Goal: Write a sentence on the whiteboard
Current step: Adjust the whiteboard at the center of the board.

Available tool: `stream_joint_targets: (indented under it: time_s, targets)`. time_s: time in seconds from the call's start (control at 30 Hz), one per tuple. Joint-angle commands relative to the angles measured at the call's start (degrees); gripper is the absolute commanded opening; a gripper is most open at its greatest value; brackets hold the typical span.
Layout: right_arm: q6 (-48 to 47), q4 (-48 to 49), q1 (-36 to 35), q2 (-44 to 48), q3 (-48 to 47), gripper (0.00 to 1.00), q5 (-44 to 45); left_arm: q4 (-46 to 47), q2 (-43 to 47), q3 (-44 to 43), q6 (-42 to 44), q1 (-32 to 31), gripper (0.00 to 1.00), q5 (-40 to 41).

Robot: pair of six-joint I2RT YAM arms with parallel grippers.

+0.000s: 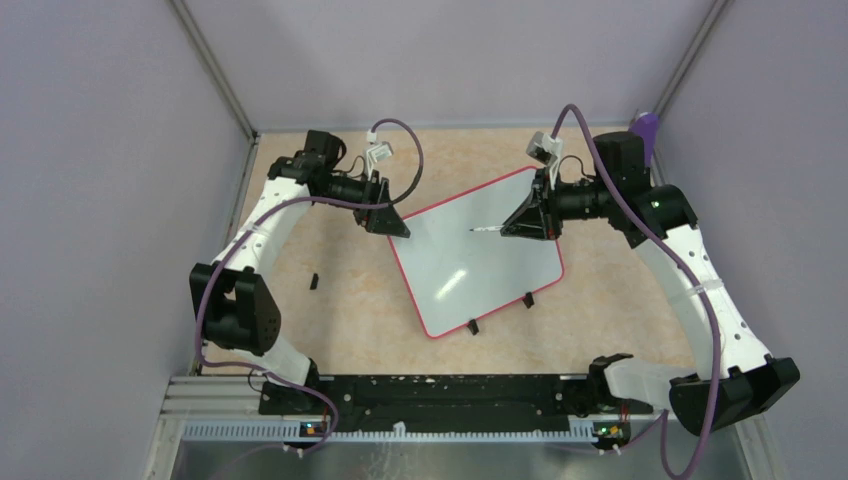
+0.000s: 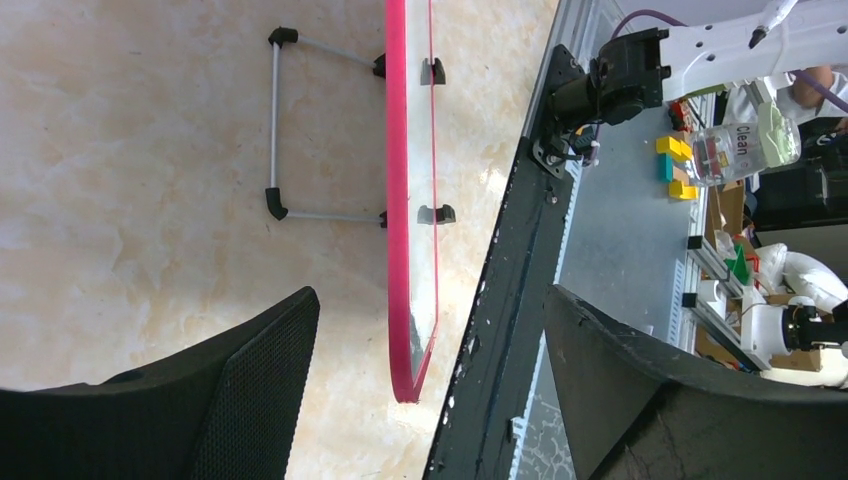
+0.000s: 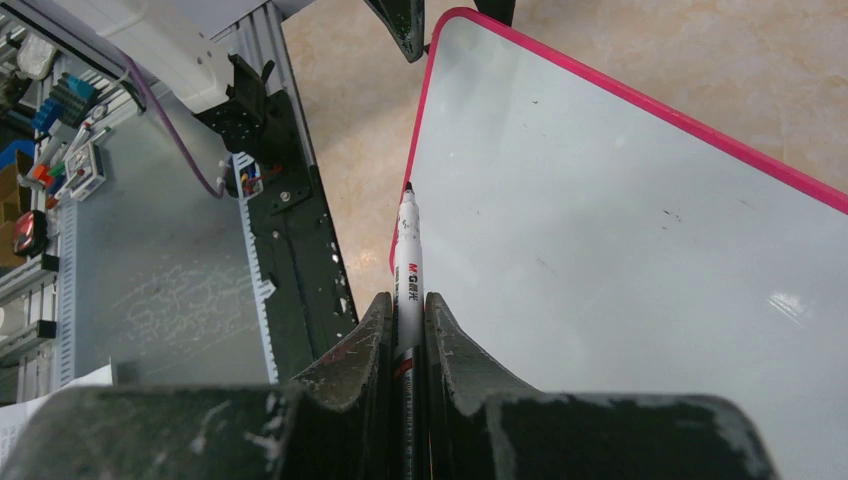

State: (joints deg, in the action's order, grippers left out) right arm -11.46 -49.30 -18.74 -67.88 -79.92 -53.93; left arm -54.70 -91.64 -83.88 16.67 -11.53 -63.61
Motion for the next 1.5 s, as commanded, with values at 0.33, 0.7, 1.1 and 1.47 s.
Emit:
stream_joint_targets:
  time_s: [0.33, 0.7, 1.1, 1.47]
  targets:
    - [-0.8, 0.5, -0.6, 1.5, 0.0, 0.00, -0.6, -1.4, 0.7, -1.1, 4.4, 0.1, 0.55, 2.2]
    - [-2.0, -0.8, -0.9, 1.1, 0.4, 0.00, -0.4, -4.2, -4.8, -8.5, 8.6, 0.0, 0.14, 3.8]
    - [-2.8, -1.3, -2.9, 0.3, 0.9, 0.00, 0.9, -8.8, -10.2, -13.1, 11.3, -3.1, 0.00, 2.2]
    - [-2.6, -0.6, -4.0, 0.8, 2.3, 0.00, 2.1, -5.3, -8.1, -9.4, 8.2, -6.6, 0.07, 3.3]
